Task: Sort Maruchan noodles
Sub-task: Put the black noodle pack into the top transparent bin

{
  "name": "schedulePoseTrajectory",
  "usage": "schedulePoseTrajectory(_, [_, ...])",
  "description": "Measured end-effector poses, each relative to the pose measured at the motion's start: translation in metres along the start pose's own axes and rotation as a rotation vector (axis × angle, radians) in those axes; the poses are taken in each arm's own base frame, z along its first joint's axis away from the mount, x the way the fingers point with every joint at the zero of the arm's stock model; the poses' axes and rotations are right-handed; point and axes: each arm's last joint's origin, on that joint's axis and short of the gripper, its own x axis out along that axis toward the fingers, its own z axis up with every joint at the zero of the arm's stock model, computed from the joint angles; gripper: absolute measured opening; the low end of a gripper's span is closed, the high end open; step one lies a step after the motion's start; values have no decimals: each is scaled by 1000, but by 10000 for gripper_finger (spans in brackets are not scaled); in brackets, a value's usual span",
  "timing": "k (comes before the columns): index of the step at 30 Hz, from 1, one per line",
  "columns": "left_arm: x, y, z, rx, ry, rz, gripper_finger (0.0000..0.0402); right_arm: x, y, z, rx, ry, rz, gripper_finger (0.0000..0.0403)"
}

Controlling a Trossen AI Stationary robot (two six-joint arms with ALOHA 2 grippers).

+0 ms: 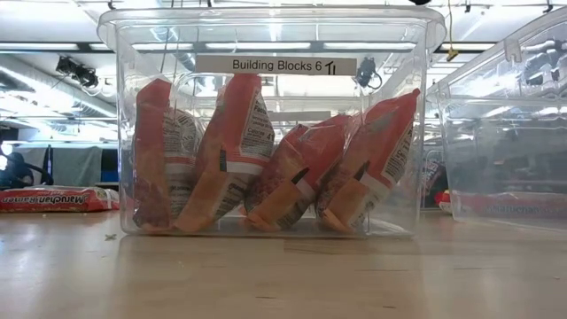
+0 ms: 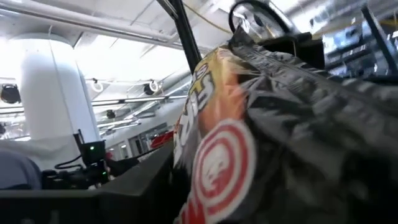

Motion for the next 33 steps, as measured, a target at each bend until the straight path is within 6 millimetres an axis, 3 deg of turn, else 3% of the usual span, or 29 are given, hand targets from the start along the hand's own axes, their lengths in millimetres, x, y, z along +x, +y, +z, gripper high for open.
schedulePoseTrajectory(8, [-29,15,23,-66,35,16,163,-15,-24,12,112,34,-45,161])
schedulePoseTrajectory(14, [-66,28,47,-78,40,-4,225,-41,-39,33,158,143,-226,125])
schedulePoseTrajectory(19, [-88,35,51,-91,101,21,231,-91,-37,62,124,310,-582,110])
schedulePoseTrajectory(24, [-92,41,40,-62,183,126,225,-158,-22,85,122,450,-1086,108])
schedulePoseTrajectory(29, [-89,50,29,-59,231,264,223,-218,-11,93,195,579,-1536,107])
schedulePoseTrajectory(33, [-87,67,21,-117,303,370,222,-247,-18,94,286,648,-1680,107])
